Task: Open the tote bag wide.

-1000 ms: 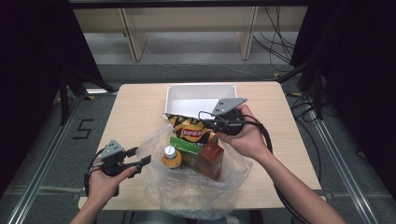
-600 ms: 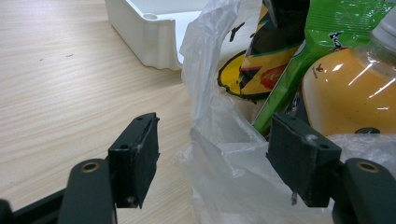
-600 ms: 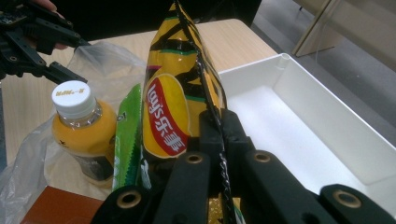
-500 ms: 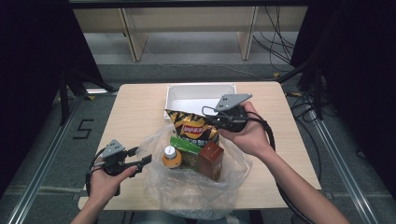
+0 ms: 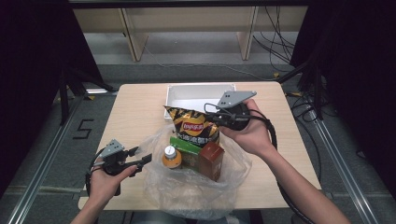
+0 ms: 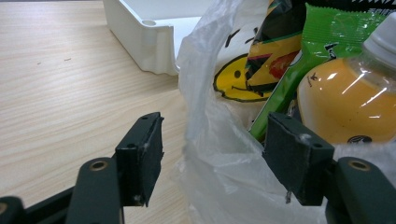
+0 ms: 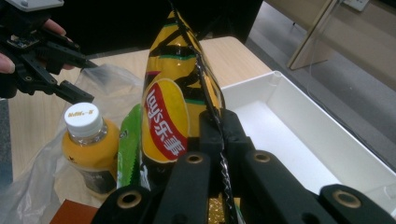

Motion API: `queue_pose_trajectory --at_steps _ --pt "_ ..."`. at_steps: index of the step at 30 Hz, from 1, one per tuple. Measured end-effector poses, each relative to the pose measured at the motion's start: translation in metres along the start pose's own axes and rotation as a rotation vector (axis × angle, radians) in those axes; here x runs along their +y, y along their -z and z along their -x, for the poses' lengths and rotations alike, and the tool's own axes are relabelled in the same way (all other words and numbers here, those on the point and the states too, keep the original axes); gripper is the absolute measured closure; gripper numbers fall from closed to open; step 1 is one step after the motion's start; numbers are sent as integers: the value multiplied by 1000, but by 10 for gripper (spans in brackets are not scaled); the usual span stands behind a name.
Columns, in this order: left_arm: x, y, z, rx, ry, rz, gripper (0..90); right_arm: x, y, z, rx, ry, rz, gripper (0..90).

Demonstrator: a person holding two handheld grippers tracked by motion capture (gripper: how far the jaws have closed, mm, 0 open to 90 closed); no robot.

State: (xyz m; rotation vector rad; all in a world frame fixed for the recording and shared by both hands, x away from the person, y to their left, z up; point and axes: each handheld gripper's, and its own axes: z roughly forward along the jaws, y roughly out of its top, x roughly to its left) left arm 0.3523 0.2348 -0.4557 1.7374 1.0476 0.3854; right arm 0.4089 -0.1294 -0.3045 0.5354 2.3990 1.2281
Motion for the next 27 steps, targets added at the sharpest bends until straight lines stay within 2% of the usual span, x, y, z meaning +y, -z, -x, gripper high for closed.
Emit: queue_pose_trajectory --at_steps 1,2,5,6,7,8,10,13,14,15,16,17,21,22,27 --pt "0 0 0 0 2 2 376 1 1 0 -17 6 10 900" --pt "0 0 0 1 2 4 381 1 2 -1 -12 -9 10 900" --pt "-1 -2 -1 2 8 1 381 3 4 2 -6 -1 20 900" --pt "-1 -2 -2 1 7 0 379 3 4 3 -17 -3 32 900" --pt "-1 -2 -2 0 9 2 378 3 5 3 -14 -23 25 900" --pt "0 -2 -1 -2 11 3 377 3 4 4 -12 -5 35 900" --pt "0 -2 -1 -5 16 6 376 4 6 5 -14 -16 26 900" --pt "0 0 0 -6 15 11 376 7 7 4 -36 -1 40 900" --pt "0 0 0 -8 16 12 376 8 8 3 -20 -11 43 900" --pt "1 0 0 -8 16 13 377 9 9 3 -28 -5 49 900" --pt "1 0 0 -10 18 15 377 10 10 2 -25 -21 44 900" --pt "1 -1 -1 -9 17 12 378 11 10 3 -30 0 56 900" --pt "0 -2 -1 -7 19 8 380 14 12 5 -30 -2 52 900" --pt "0 -2 -1 -8 20 7 381 14 12 4 -17 -18 50 900" --pt "-1 -2 1 -7 27 6 380 16 12 4 -34 -6 75 900"
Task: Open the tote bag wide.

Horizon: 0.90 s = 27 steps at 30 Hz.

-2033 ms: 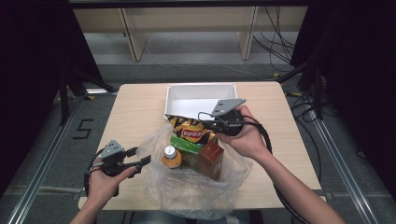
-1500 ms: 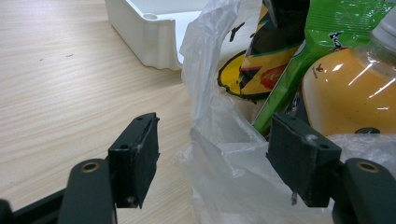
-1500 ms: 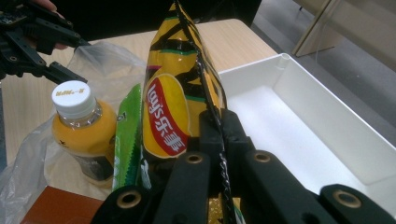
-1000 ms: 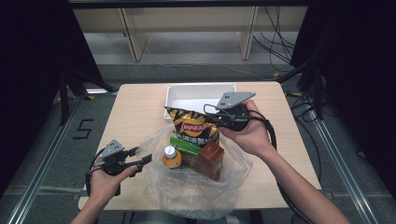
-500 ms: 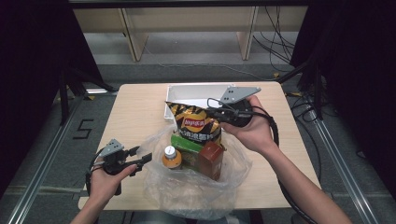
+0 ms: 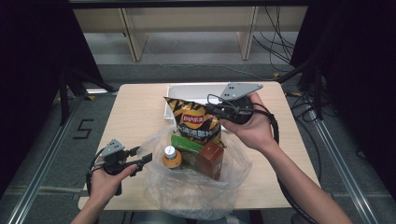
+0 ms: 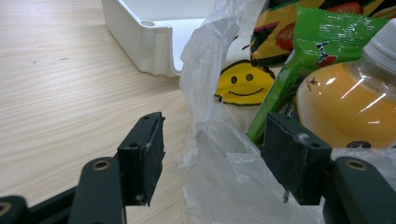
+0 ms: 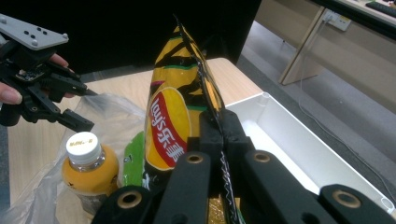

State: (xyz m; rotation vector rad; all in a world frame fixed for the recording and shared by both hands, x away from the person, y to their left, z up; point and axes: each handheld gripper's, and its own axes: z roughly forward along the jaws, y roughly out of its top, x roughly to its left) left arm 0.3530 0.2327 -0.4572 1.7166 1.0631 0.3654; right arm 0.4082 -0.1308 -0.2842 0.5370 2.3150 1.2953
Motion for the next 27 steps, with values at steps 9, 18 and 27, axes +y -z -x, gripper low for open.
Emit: queue_pose_trajectory --at_steps 9,18,27 --pt "1 0 -2 1 -6 4 382 3 2 2 6 -5 16 900" --pt "1 -1 -2 -4 -8 6 389 9 7 2 6 -6 27 900" --pt "1 -3 -1 -10 -13 3 397 13 10 3 -7 -2 47 900"
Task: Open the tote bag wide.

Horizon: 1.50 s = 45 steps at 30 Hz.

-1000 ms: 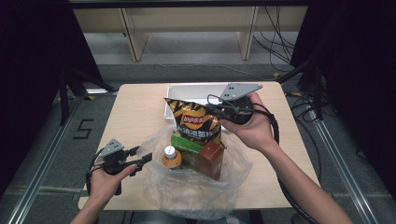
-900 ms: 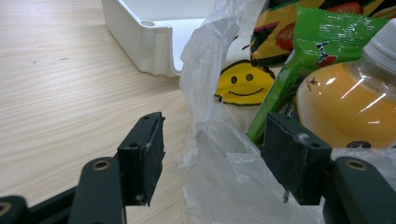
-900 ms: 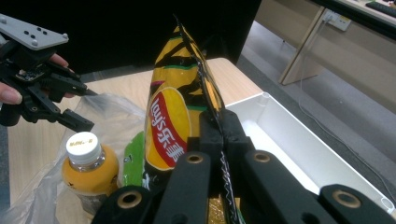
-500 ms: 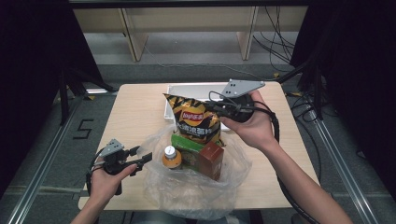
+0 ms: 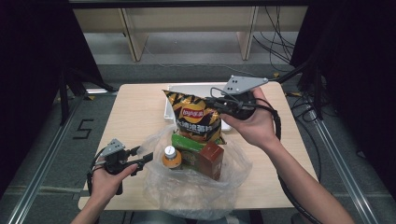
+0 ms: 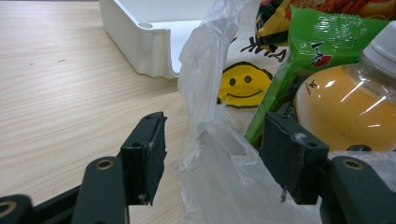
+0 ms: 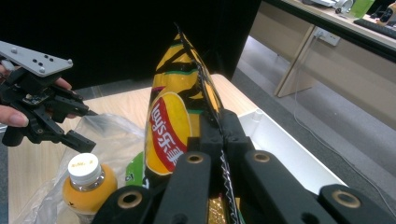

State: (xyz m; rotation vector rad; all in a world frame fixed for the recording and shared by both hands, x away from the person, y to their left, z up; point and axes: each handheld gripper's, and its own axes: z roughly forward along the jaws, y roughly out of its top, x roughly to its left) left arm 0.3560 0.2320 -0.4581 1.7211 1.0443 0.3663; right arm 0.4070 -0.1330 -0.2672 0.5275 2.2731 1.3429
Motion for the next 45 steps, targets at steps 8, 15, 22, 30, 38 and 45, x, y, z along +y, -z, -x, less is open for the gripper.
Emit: queue_pose_trajectory --at_steps 8,15,22,30,38,45 --pt "0 -1 1 -1 -1 -3 401 3 2 0 4 -6 13 900" --pt "-1 -2 0 -7 -4 -3 403 7 5 0 -5 -5 29 900" --pt "-1 -3 1 -6 -6 -11 405 11 8 2 -17 -3 50 900" --pt "-1 -4 1 -9 -3 -9 407 14 9 3 -19 -2 59 900" --pt "-2 -4 2 -10 -8 -18 411 17 13 3 -27 -23 79 900" --pt "-2 -5 3 -16 2 -18 413 21 15 5 -36 -10 97 900"
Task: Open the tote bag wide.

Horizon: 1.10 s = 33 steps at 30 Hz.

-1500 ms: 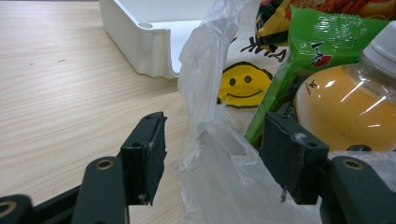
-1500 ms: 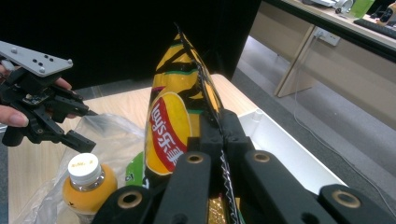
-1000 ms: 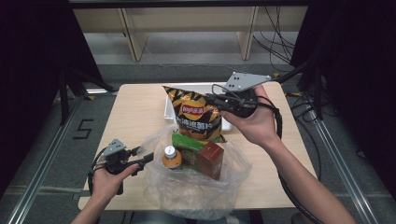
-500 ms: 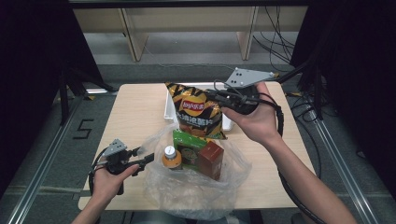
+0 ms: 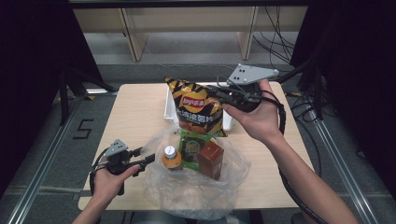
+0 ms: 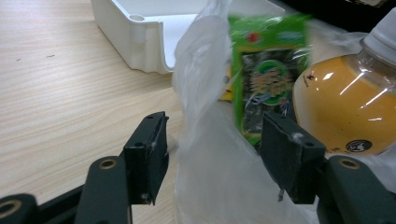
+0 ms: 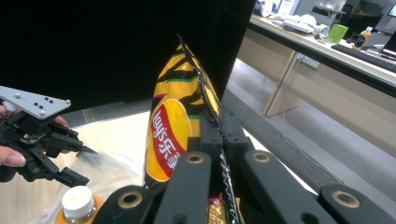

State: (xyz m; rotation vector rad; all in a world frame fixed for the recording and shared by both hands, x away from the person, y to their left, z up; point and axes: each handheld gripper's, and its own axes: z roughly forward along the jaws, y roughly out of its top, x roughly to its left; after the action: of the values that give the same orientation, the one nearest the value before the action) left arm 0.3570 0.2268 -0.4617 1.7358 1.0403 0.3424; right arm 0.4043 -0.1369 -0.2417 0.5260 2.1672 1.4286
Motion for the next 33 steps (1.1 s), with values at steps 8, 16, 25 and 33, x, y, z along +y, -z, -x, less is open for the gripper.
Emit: queue_pose_trajectory --at_steps 8,16,25,33 --pt "0 0 0 -4 -8 1 415 3 2 1 -8 -1 11 900" --pt "-1 -1 0 -4 0 1 414 3 2 7 -29 -15 16 900" --pt "0 1 0 -2 -3 -2 413 4 -4 16 -65 -16 28 900" --pt "0 0 -1 -11 -9 4 413 5 -13 28 -90 -25 28 900"
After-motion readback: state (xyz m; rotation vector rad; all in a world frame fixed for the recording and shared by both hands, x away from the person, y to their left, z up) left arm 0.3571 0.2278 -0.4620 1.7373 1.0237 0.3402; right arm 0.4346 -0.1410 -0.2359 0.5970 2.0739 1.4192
